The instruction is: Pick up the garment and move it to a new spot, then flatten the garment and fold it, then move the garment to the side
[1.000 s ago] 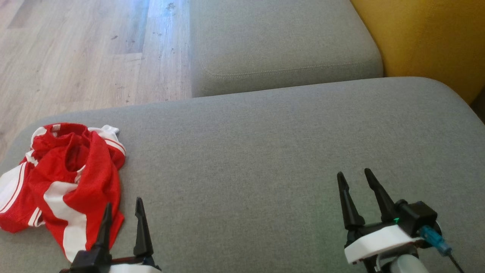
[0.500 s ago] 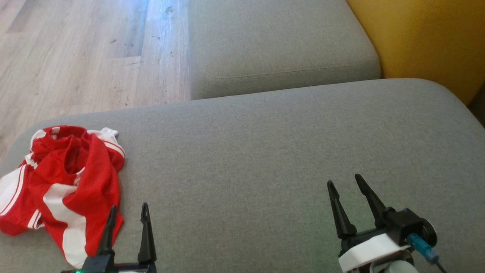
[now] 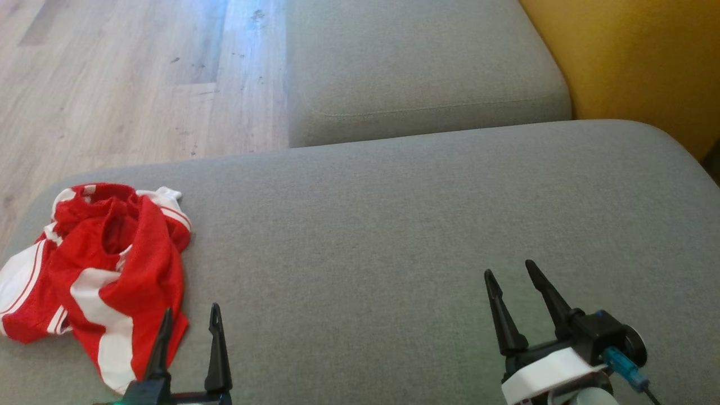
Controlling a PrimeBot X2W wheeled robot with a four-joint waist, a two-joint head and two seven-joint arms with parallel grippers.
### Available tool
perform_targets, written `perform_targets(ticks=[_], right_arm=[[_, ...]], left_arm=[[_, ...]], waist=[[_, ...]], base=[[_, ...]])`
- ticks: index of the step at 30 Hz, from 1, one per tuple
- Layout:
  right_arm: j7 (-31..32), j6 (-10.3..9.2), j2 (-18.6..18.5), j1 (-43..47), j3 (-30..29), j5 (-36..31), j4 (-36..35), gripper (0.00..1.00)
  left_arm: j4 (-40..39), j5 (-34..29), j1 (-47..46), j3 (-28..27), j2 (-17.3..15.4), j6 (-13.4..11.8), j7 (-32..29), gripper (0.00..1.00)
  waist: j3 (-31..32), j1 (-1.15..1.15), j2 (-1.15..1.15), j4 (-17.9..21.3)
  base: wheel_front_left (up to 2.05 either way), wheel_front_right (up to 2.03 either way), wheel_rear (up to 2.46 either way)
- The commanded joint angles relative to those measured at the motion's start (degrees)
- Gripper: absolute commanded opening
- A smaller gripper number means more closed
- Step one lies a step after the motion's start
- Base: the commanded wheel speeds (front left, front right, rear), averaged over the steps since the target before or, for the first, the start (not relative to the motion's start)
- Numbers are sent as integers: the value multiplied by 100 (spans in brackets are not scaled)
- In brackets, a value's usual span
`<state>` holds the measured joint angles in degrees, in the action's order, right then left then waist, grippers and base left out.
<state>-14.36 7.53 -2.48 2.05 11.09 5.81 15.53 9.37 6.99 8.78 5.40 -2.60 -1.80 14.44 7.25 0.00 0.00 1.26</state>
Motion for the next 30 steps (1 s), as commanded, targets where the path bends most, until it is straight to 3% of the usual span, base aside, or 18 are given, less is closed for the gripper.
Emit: perform_targets(ticks=[1, 9, 30], right_arm=[[-63, -4, -40, -175, 169, -15, -169, 100], [-63, -4, -40, -114, 232, 69, -153, 100], [-63, -4, -40, -46, 311, 306, -204, 100]], left_arm=[[-133, -26, -223, -190, -28, -13, 56, 100], [-108, -125, -216, -302, -28, -14, 56, 100], [-146, -386, -161, -738, -31, 165, 56, 100]], waist=[[1, 0, 0, -44], [7, 0, 0, -376], [10, 0, 0, -1756]], base=[[0, 0, 0], [0, 0, 0], [0, 0, 0]])
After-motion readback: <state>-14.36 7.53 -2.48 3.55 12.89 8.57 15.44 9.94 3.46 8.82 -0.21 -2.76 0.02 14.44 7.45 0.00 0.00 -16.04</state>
